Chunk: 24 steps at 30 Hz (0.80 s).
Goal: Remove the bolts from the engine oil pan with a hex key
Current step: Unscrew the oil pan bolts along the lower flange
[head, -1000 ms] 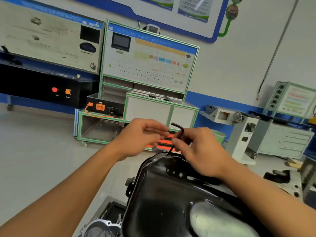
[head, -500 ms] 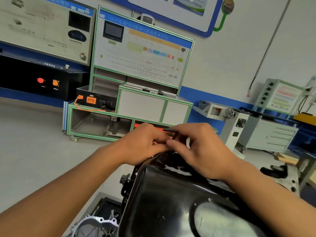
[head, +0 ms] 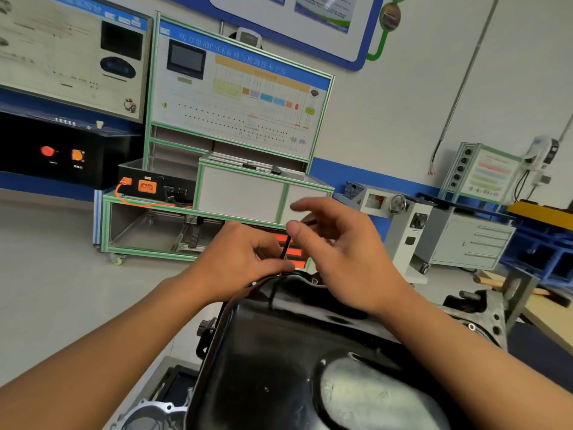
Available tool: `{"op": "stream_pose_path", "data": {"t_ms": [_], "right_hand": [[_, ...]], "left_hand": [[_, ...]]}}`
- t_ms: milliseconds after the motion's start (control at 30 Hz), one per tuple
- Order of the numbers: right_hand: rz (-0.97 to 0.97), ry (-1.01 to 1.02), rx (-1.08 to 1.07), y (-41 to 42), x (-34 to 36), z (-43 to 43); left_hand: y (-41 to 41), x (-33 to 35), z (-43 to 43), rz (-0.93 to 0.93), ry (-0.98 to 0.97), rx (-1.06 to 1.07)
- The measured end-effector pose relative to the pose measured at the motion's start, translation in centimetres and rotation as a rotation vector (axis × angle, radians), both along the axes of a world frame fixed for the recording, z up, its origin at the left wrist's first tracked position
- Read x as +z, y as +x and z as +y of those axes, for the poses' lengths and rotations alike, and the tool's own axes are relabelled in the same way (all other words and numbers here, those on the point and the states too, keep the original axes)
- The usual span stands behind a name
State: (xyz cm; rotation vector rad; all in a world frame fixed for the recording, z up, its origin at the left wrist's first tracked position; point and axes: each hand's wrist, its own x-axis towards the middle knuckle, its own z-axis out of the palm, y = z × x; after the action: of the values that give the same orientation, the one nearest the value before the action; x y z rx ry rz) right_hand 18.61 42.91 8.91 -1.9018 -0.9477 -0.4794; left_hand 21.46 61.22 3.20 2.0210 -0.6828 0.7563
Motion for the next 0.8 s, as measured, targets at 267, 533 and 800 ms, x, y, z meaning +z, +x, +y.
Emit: {"op": "stream_pose_path", "data": {"t_ms": [267, 533, 800], "right_hand": [[0.303, 0.108, 0.155, 1.1, 0.3, -0.1], [0.252, 0.031, 0.063, 1.7, -0.3, 0.3], [0.243, 0.031, 0.103, 1.6, -0.2, 0.2]], "left_hand": [[-0.8, 1.1, 0.2, 0.154, -0.004, -0.230], [-0.7, 0.9, -0.7, -0.029, -0.136, -0.126], [-0.5, 0.4, 0.0, 0.141, -0.116, -0.243]]}}
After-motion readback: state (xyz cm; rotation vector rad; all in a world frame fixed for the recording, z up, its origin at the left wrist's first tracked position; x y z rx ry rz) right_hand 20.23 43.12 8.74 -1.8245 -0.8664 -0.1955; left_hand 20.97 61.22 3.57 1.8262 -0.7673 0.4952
